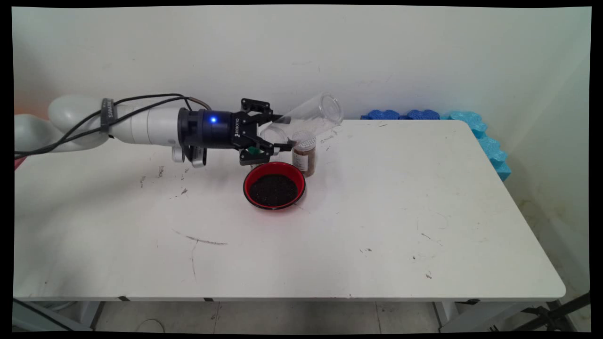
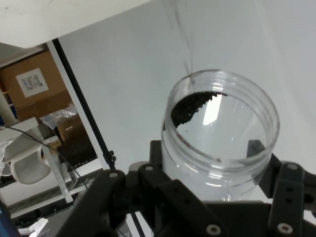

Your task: Pour the black seasoning powder in the red bowl

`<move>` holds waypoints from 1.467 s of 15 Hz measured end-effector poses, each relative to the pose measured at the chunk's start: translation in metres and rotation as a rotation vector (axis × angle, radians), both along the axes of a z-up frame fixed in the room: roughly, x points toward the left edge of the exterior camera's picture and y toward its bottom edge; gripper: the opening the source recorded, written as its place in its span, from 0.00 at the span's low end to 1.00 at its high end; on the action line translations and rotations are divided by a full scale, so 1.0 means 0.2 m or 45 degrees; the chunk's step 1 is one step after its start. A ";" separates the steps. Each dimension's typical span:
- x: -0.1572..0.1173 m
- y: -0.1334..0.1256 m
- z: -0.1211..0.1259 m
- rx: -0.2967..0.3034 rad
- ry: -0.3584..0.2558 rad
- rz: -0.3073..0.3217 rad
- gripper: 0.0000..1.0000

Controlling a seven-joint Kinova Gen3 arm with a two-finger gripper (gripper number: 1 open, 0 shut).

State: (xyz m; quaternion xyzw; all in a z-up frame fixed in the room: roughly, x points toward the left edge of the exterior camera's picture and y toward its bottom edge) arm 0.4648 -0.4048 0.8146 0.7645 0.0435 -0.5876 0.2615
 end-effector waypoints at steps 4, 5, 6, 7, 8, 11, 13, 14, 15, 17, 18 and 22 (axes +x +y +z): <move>0.01 -0.01 0.00 -0.025 0.021 0.009 0.00; 0.01 -0.01 0.00 -0.029 0.025 0.010 0.00; 0.01 -0.01 0.00 -0.034 0.029 0.010 0.00; 0.01 -0.01 0.01 -0.037 0.032 0.011 0.00; 0.01 -0.01 0.01 -0.041 0.036 0.011 0.00; 0.01 -0.01 0.02 -0.056 0.050 0.011 0.00; 0.02 -0.01 0.02 -0.062 0.055 0.013 0.00; 0.02 -0.01 0.02 -0.064 0.057 0.013 0.00; 0.02 0.00 0.02 -0.067 0.060 0.014 0.00; 0.02 0.00 0.03 -0.074 0.067 0.015 0.00; 0.02 0.00 0.03 -0.077 0.069 0.016 0.00; 0.03 0.01 0.03 -0.088 0.069 0.016 0.00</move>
